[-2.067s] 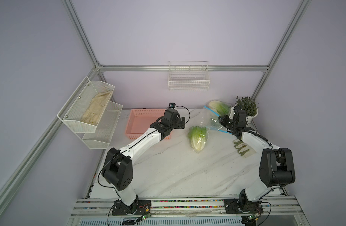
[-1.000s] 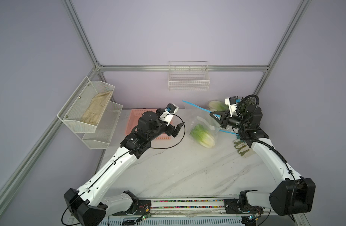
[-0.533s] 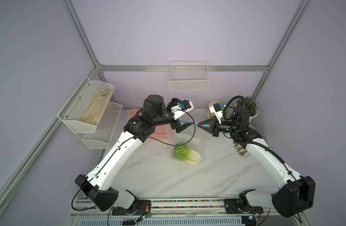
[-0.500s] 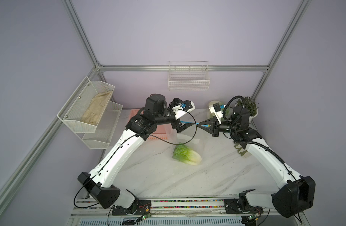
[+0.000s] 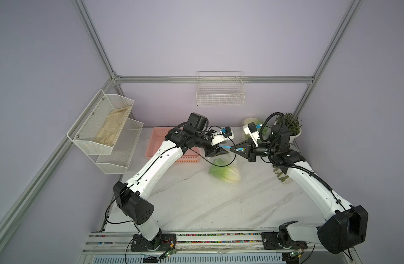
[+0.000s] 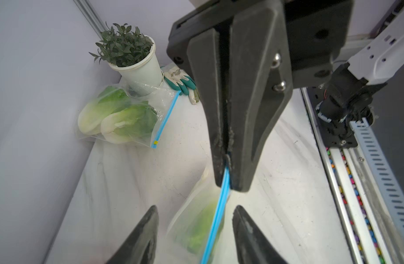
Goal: Open the zip-top bag and take out the chinese cabbages
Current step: Pick up the zipper food storage bag at the center of the board.
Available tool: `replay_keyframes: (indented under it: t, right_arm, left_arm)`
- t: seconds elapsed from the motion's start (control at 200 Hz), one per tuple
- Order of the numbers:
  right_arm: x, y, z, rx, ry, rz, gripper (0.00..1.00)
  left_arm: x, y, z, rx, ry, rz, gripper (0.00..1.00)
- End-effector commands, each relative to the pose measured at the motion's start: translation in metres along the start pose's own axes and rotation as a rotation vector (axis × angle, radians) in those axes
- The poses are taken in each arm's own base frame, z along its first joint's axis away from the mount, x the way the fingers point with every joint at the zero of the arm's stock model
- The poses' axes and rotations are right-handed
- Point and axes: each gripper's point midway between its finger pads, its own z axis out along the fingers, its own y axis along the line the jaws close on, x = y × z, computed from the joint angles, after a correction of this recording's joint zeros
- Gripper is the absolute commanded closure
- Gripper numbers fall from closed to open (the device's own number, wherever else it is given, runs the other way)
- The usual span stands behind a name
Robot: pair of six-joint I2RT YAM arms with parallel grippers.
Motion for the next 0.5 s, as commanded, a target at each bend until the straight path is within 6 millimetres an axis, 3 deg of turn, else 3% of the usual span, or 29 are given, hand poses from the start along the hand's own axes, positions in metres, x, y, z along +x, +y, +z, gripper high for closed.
replay_keyframes:
  t: [0.0,0.085,0.175,0.32,0.495]
  right_arm:
    - [0.005,0.002,0.002,-0.02,0.01,-0.02,1.0]
    - [0.003,-0.001,0.001,0.0,0.004,-0.025,0.95]
    - [-0.002,-0.005,-0.001,0.037,-0.012,-0.045,0.72]
    - [-0.008,-0.004,-0.007,0.1,-0.039,-0.099,0.48]
    - [-0.021,-0.002,-0.019,0.187,-0.179,-0.134,0.39]
  left_arm:
    - [-0.013,-0.006,-0.009,0.011,-0.038,0.022,0.67]
    - [-0.01,-0.005,-0.009,0.003,-0.028,-0.001,0.84]
    - [-0.006,-0.003,-0.01,-0.014,-0.011,-0.035,1.0]
    - [-0.005,-0.007,-0.015,-0.016,-0.011,-0.133,1.0]
    - [0.002,-0.018,-0.028,-0.026,-0.007,-0.233,1.0]
